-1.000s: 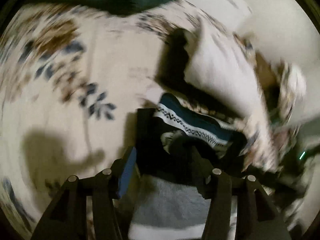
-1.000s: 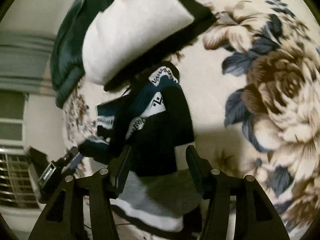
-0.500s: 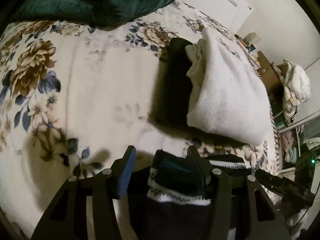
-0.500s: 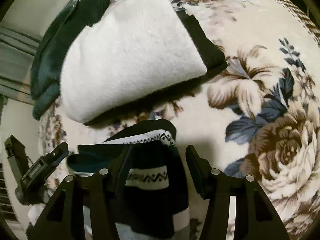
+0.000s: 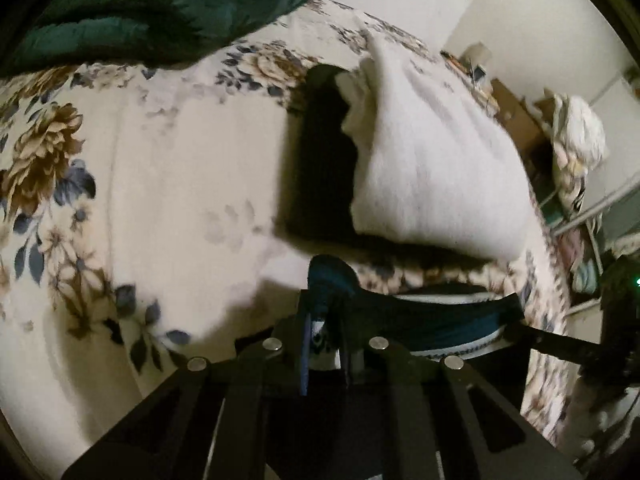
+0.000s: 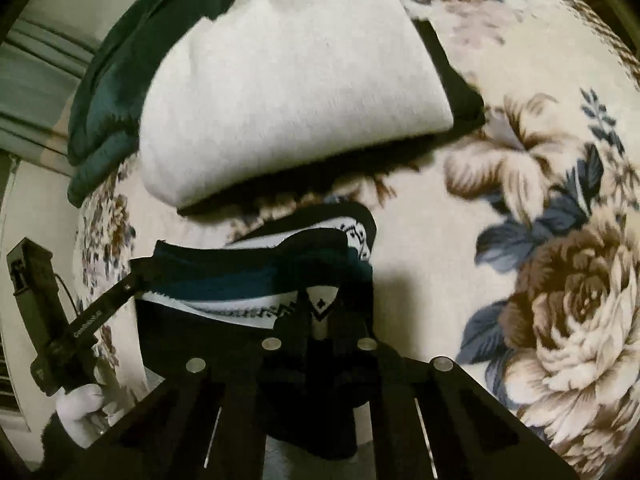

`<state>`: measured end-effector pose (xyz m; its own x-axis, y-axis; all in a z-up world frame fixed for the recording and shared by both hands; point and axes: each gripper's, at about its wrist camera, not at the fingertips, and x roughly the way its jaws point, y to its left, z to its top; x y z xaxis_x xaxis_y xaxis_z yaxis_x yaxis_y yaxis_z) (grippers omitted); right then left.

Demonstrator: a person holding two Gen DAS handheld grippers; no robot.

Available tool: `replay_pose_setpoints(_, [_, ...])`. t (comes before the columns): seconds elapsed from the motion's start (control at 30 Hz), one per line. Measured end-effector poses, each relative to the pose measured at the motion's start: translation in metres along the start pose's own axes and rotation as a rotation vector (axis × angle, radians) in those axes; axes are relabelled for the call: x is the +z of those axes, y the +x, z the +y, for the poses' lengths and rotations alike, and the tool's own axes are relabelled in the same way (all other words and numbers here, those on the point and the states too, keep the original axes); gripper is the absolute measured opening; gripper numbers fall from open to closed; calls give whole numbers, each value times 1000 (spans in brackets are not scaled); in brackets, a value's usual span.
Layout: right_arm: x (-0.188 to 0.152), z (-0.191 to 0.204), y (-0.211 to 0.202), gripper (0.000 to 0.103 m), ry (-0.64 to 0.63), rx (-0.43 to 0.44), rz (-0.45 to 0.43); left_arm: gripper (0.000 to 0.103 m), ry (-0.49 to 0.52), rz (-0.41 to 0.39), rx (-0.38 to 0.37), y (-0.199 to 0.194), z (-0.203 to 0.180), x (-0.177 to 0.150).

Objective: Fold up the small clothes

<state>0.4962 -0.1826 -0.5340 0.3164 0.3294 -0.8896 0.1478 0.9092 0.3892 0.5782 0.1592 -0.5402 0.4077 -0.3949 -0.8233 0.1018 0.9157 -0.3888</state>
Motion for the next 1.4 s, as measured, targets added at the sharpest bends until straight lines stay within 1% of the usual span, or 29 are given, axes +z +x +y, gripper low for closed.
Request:
replay_pose_setpoints(0.07, [12, 7, -3, 7, -20, 3, -13, 9, -2, 7, 14, 5, 4, 6])
replay_pose_setpoints(0.13, [24, 13, -3, 7, -35, -13, -18, 9, -14, 24, 30, 16, 9, 10])
replay_pose_setpoints(0.2, [37, 17, 2, 6, -43, -45, -6, 11, -37, 81, 19, 32, 16, 14])
replay_pose_setpoints(0.27, [46, 14, 22, 7, -34, -97, 49, 15, -95, 149, 0, 46, 25, 14])
replay_pose_setpoints(0.33, [48, 7, 35, 7, -8, -114, 102, 21, -140, 171, -34, 46, 32, 14])
replay_pose_setpoints(0.37, [48, 1, 38, 12, 13, -109, 120, 27, -149, 164, -41, 41, 34, 13])
replay_pose_setpoints(0.4, [47, -4, 35, 16, 36, -83, 127, 31, -155, 145, -49, 30, 35, 11])
replay_pose_setpoints(0.43, [46, -8, 34, 28, 48, -71, 131, 35, -157, 131, -54, 22, 36, 10])
replay_pose_setpoints(0.47, [44, -15, 26, 41, 70, -42, 130, 45, -164, 116, -60, 13, 37, 7])
replay_pose_setpoints(0.5, [42, -21, 20, 47, 84, -23, 125, 51, -177, 102, -70, 3, 40, 4])
replay_pose_setpoints(0.53, [41, -25, 16, 59, 92, -10, 124, 51, -196, 81, -112, -12, 44, -4])
replay_pose_setpoints(0.57, [37, -31, 9, 67, 101, 16, 128, 54, -211, 69, -137, -20, 48, -12])
replay_pose_setpoints(0.63, [29, -42, 3, 77, 107, 83, 165, 55, -241, 69, -164, -43, 52, -41])
replay_pose_setpoints(0.7, [17, -53, -4, 80, 102, 121, 205, 55, -265, 95, -149, -58, 55, -72])
replay_pose_setpoints(0.73, [10, -58, -6, 84, 101, 140, 224, 55, -294, 112, -143, -67, 57, -95])
replay_pose_setpoints(0.77, [1, -67, -8, 87, 104, 163, 254, 55, -316, 122, -143, -73, 58, -111])
replay_pose_setpoints(0.83, [-12, -77, -8, 87, 114, 189, 283, 55, -376, 154, -127, -85, 58, -153])
replay_pose_setpoints(0.9, [-25, -86, -6, 87, 115, 210, 313, 55, -451, 178, -132, -92, 59, -190])
replay_pose_setpoints(0.93, [-29, -90, -5, 87, 118, 213, 318, 55, -496, 186, -143, -93, 59, -209])
replay_pose_setpoints(0.97, [-31, -95, -2, 87, 128, 236, 328, 55, -548, 200, -155, -90, 57, -228])
replay_pose_setpoints(1.03, [-32, -99, 8, 87, 143, 275, 343, 55, -634, 218, -196, -78, 50, -253])
replay_pose_setpoints(1.07, [-29, -101, 14, 87, 150, 289, 351, 55, -662, 215, -214, -72, 47, -260])
replay_pose_setpoints(1.1, [-25, -102, 22, 87, 158, 301, 355, 55, -694, 194, -246, -63, 40, -266])
replay_pose_setpoints(1.17, [-12, -101, 39, 88, 159, 328, 370, 55, -717, 159, -289, -49, 30, -266])
replay_pose_setpoints(1.27, [6, -95, 64, 94, 156, 375, 396, 55, -760, 95, -393, -24, 16, -260])
replay_pose_setpoints(1.33, [16, -90, 77, 96, 155, 399, 417, 55, -787, 51, -435, -11, 10, -254])
replay_pose_setpoints(1.4, [22, -84, 83, 96, 139, 410, 430, 55, -826, 27, -445, -2, 11, -252])
